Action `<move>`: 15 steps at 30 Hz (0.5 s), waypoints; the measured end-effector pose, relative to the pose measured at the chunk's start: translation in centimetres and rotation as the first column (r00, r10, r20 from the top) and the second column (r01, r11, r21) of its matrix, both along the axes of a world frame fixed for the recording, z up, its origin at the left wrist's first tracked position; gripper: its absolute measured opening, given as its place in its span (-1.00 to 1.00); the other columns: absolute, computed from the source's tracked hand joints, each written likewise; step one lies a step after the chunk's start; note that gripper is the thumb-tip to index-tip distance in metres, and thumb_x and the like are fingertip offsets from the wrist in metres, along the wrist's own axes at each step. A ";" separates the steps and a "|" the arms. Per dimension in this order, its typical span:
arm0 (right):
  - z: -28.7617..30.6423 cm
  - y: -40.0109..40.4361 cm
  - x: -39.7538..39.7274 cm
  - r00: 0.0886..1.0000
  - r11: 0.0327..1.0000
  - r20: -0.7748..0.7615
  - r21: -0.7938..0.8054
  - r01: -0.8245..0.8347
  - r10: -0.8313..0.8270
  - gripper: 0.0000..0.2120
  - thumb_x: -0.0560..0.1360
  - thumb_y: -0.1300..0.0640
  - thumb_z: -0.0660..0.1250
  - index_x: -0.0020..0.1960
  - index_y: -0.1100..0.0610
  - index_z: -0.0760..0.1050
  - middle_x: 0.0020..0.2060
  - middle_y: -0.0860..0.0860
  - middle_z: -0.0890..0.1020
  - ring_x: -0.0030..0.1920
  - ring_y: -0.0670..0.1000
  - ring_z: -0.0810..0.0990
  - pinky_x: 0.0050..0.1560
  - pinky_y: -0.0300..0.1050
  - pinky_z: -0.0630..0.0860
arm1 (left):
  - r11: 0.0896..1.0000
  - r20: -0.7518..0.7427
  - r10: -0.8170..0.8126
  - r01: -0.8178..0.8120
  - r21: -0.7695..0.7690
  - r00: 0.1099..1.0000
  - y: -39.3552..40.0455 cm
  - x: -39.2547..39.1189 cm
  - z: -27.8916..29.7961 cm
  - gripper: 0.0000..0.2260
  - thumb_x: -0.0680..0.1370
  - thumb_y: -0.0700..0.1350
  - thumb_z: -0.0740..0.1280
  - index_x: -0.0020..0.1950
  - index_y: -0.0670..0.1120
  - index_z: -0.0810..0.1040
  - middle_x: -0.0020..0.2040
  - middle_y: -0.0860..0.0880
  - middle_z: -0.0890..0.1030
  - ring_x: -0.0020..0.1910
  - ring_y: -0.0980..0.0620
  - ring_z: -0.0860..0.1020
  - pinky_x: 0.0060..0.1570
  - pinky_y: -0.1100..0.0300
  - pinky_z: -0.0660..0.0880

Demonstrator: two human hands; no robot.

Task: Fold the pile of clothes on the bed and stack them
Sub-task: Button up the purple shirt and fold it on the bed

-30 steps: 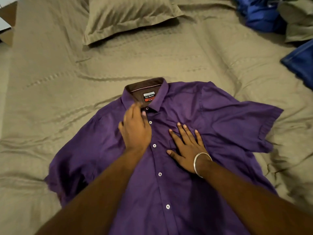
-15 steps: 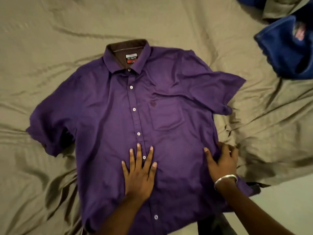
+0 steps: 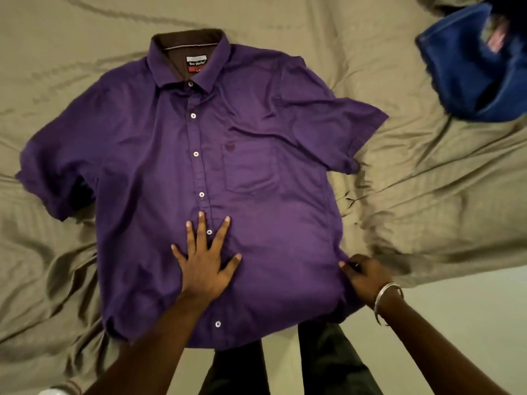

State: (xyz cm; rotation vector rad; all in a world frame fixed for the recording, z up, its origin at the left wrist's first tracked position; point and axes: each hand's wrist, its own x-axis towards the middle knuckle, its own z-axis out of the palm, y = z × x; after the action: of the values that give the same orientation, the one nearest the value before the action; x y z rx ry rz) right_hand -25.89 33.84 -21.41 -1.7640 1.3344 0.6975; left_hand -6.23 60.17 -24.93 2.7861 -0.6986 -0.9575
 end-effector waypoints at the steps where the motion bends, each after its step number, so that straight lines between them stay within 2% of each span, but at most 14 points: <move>1: -0.5 -0.1 -0.6 0.996 0.997 -0.044 0.018 -0.082 0.082 -0.80 0.57 0.04 0.33 -0.23 -0.03 0.45 -0.11 0.16 0.66 0.01 0.23 0.61 -0.09 -0.14 0.35 | 1.000 0.004 -0.008 0.008 -0.011 1.000 -1.0 -0.1 0.4 -0.18 0.37 0.33 0.17 0.56 0.30 -0.12 0.62 0.02 -0.19 0.59 -0.12 -0.19 0.31 -0.53 -0.07; 2: -0.7 -0.3 -0.8 0.988 0.989 -0.056 0.002 -0.147 0.147 -0.81 0.58 0.08 0.31 -0.21 -0.01 0.47 -0.08 0.18 0.67 0.03 0.24 0.61 -0.09 -0.13 0.34 | 0.999 0.019 -0.029 0.029 -0.044 0.999 -2.1 -0.1 0.8 -0.11 0.30 0.27 0.25 0.58 0.25 -0.05 0.62 0.00 -0.13 0.59 -0.10 -0.14 0.30 -0.53 -0.06; 3: -0.6 -0.6 -0.5 0.995 0.994 -0.024 -0.028 -0.102 0.101 -0.87 0.57 0.10 0.33 -0.16 0.04 0.53 -0.07 0.18 0.68 0.04 0.24 0.61 -0.07 -0.12 0.36 | 0.994 0.036 -0.059 0.062 -0.089 0.998 -3.7 0.1 1.1 -0.09 0.26 0.20 0.30 0.58 0.19 0.03 0.62 0.02 -0.06 0.60 -0.06 -0.09 0.32 -0.51 -0.05; 5: -0.5 -1.9 0.9 0.995 0.988 0.073 -0.135 0.081 -0.071 -0.93 0.51 0.09 0.40 -0.09 0.08 0.62 -0.16 0.12 0.70 -0.01 0.18 0.65 -0.03 -0.12 0.44 | 0.978 0.061 -0.085 0.095 -0.183 0.994 -7.3 0.7 1.5 -0.13 0.26 0.09 0.34 0.57 0.11 0.17 0.61 0.08 0.05 0.59 0.00 -0.02 0.39 -0.45 -0.01; 7: -0.8 -4.1 3.0 0.964 0.954 0.197 -0.208 0.218 -0.177 -0.95 0.49 0.07 0.42 -0.10 0.05 0.60 -0.27 0.04 0.66 -0.12 0.14 0.66 -0.07 -0.13 0.50 | 0.980 0.062 -0.039 0.050 -0.191 0.997 -11.6 1.5 1.2 -0.20 0.34 0.06 0.36 0.56 0.12 0.18 0.61 0.11 0.06 0.59 0.01 -0.03 0.42 -0.41 0.01; 10: -2.4 -8.2 7.4 0.898 0.912 0.407 -0.284 0.297 -0.166 -0.86 0.49 0.08 0.41 0.00 0.11 0.57 -0.19 0.06 0.65 -0.12 0.12 0.64 -0.06 -0.14 0.49 | 0.989 0.043 0.034 -0.028 -0.147 0.999 -17.4 3.2 0.5 -0.15 0.41 0.13 0.43 0.59 0.17 0.04 0.62 0.11 -0.04 0.59 -0.01 -0.14 0.42 -0.43 -0.09; 12: -3.7 -11.4 10.7 0.842 0.883 0.533 -0.352 0.311 -0.084 -0.70 0.48 0.00 0.39 0.13 0.16 0.55 -0.05 0.12 0.63 -0.06 0.15 0.62 0.04 -0.05 0.52 | 0.992 0.029 0.069 -0.065 -0.110 0.997 -20.9 4.2 -0.2 -0.04 0.39 0.24 0.44 0.60 0.18 -0.11 0.62 0.11 -0.15 0.58 -0.03 -0.23 0.36 -0.47 -0.19; 15: -5.1 -15.9 15.4 0.869 0.861 0.493 -0.453 0.229 0.028 -0.39 0.48 -0.11 0.41 0.37 0.23 0.40 0.18 0.22 0.46 0.17 0.20 0.48 0.27 -0.05 0.39 | 0.993 -0.032 0.115 -0.116 -0.018 0.993 -24.0 4.1 -1.5 0.18 0.26 0.41 0.43 0.56 0.17 -0.34 0.57 0.05 -0.37 0.55 -0.08 -0.35 0.28 -0.53 -0.23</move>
State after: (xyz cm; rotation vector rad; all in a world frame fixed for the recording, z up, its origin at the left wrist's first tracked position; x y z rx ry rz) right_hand -10.51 17.99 -26.53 -2.0648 1.3027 -0.1944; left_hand -2.15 36.16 -26.47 2.7538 -0.5334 -0.9636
